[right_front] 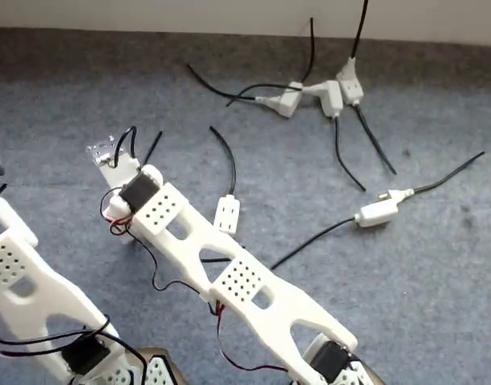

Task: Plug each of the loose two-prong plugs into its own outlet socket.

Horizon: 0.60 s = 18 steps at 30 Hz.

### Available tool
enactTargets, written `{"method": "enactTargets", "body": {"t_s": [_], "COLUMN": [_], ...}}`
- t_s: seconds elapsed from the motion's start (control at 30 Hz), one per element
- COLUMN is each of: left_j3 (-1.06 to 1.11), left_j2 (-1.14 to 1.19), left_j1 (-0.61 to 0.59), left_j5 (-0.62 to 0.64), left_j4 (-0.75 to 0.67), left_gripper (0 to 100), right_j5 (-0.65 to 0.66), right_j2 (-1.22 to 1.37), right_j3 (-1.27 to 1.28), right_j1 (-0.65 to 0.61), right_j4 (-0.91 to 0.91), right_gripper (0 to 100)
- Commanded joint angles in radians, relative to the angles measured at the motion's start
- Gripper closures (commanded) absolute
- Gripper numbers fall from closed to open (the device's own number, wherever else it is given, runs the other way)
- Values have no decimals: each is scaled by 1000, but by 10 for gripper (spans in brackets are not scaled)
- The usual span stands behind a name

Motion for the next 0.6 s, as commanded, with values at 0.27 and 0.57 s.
{"method": "enactTargets", "body": {"t_s": [0.27, 0.57], "left_j3": [498, 746], "left_j2": [-374, -455], "left_j1": [335, 602], "left_j5": [107, 284], "left_j4": [35, 14], "left_gripper": [775, 777], "right_j5": [140, 152], "right_j2": [-446, -780], "right_j3": [-21, 383], "right_j1": [331, 555], "right_j4": [45, 42], "right_gripper": [800, 800]}}
